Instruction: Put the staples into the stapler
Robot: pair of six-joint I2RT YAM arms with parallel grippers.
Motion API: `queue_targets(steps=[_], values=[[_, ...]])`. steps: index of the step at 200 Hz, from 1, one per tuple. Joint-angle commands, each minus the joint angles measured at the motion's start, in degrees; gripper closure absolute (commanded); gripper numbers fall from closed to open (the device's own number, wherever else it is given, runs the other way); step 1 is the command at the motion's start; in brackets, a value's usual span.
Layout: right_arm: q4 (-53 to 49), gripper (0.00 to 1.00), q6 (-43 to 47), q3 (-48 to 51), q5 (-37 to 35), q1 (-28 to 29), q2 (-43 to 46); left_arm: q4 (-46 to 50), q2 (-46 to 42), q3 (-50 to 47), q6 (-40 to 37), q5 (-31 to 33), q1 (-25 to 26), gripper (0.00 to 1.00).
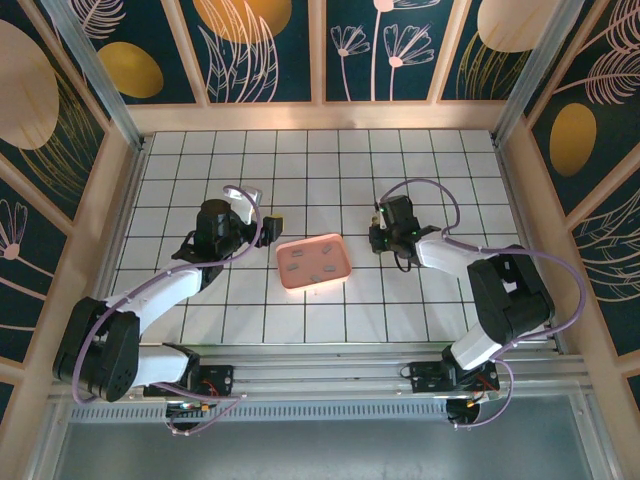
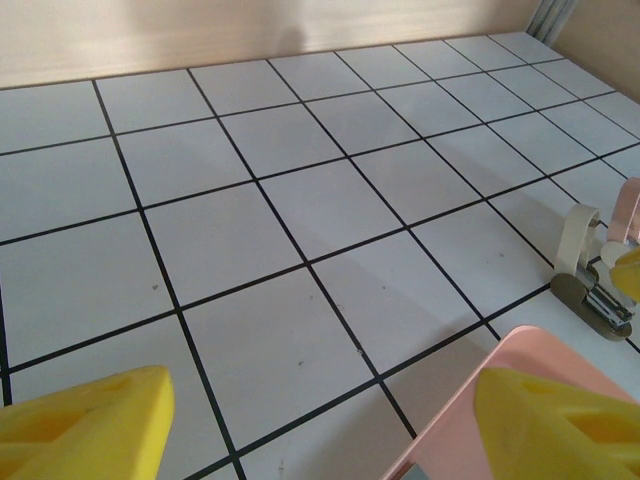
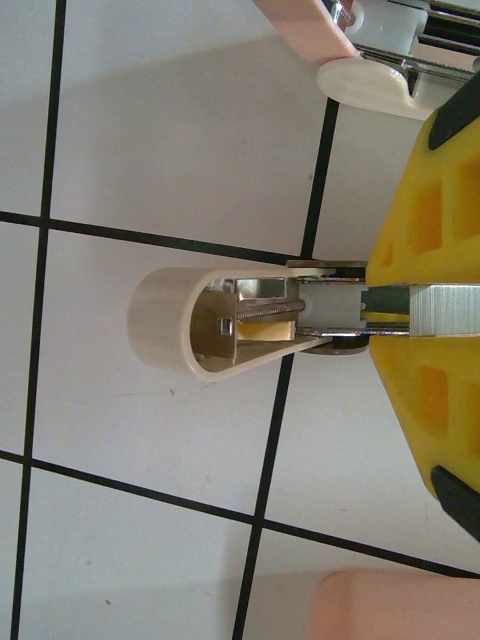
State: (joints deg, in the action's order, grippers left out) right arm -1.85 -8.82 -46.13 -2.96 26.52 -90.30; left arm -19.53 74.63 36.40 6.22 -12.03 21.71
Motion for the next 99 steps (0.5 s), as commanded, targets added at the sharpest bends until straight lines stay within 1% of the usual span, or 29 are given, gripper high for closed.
queue_targets(steps=[1, 38, 99], values=[[0.67, 0.83, 1.15, -0.4, 0.57, 0.02, -0.41, -1.3, 0.34, 0.61, -0.1, -1.07, 0.26, 0.22], [1.07, 0.83, 0.96, -0.25, 1.7, 0.09, -2.02, -1.35, 0.42, 0.68, -0.24, -1.15, 0.3, 0.22], [1.07, 0.83, 1.26, -0.12, 0.98, 0.04, -2.84, -1.34, 0.56, 0.75, -0.24, -1.15, 0.26, 0.22]])
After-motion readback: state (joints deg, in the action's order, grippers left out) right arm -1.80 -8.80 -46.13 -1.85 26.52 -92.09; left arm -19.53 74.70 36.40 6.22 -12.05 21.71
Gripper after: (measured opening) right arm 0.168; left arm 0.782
